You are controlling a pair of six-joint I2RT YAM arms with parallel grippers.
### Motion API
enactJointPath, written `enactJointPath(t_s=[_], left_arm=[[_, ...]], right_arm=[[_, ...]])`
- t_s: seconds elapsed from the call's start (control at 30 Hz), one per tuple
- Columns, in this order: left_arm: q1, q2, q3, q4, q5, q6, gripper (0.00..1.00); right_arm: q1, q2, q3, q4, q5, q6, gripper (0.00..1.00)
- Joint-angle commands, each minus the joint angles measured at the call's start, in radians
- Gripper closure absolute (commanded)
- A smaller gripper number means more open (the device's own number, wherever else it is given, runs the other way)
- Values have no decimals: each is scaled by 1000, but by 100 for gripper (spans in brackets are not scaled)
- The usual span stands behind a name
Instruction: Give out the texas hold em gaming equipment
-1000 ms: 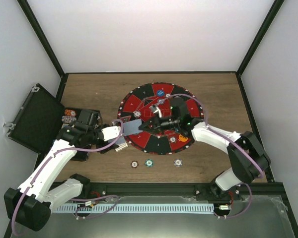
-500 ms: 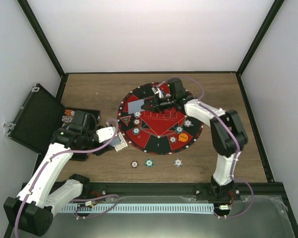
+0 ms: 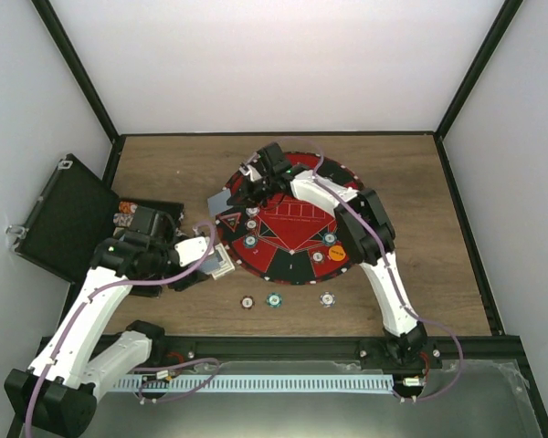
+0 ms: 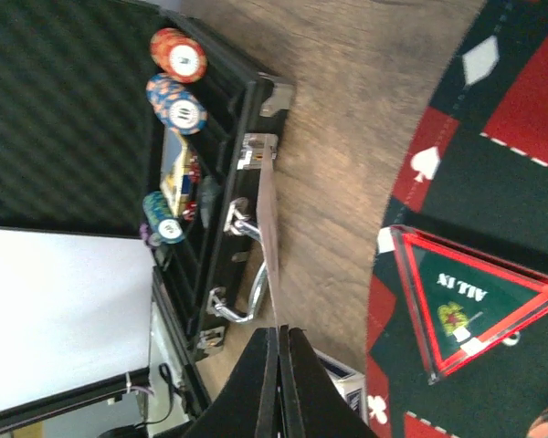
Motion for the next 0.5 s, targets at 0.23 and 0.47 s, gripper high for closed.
enactJointPath(t_s=[0.23, 0.47], left_arm=[[4, -7, 36, -12, 29, 4, 96], [4, -2, 39, -14, 33, 8, 96]], right_arm=[[5, 118, 158, -189, 137, -64, 98], [4, 63, 168, -236, 208, -95, 68]])
